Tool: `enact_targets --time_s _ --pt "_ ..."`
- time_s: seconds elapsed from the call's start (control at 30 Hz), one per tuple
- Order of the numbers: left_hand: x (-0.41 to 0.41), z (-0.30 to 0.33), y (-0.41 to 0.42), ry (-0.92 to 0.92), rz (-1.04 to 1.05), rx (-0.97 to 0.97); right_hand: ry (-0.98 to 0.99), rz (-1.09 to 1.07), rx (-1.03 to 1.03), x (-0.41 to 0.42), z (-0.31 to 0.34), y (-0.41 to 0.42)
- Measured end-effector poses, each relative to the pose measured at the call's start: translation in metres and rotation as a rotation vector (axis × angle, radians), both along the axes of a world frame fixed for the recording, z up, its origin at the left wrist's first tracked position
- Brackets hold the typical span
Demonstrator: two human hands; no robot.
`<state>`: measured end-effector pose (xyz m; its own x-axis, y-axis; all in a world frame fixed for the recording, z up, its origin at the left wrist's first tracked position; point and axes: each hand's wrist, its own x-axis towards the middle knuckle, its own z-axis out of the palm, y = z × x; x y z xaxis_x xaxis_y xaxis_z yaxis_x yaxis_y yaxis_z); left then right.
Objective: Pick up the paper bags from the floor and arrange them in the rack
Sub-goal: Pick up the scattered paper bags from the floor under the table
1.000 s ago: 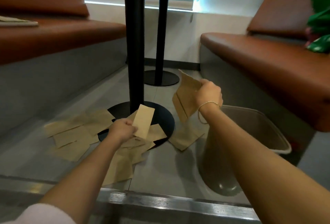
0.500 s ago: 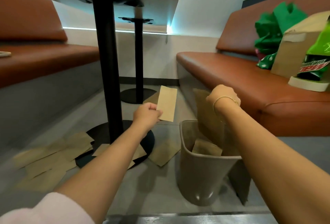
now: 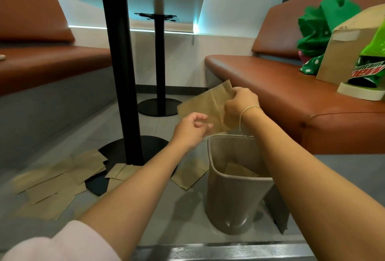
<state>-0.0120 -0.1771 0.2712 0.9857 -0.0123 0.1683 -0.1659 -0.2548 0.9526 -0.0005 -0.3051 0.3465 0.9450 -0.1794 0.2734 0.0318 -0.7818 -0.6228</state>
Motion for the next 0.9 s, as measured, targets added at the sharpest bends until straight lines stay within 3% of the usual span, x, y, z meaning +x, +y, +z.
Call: enact_targets --time_s 0.2,0.53,0.77,0.9 --pt "0.010 -0.022 0.020 0.080 0.107 0.113 0.029 -0.228 -0.248 -0.002 0.002 -0.009" --pt "0.013 -0.050 0.055 0.125 0.150 0.299 0.160 -0.245 -0.467 0.012 -0.042 0.007" --pt "0.020 -0.098 0.107 0.214 0.236 0.360 0.056 0.036 -0.644 0.035 -0.099 0.067" --pt "0.027 -0.137 0.142 0.275 0.304 0.444 0.166 0.181 -0.619 0.040 -0.143 0.099"
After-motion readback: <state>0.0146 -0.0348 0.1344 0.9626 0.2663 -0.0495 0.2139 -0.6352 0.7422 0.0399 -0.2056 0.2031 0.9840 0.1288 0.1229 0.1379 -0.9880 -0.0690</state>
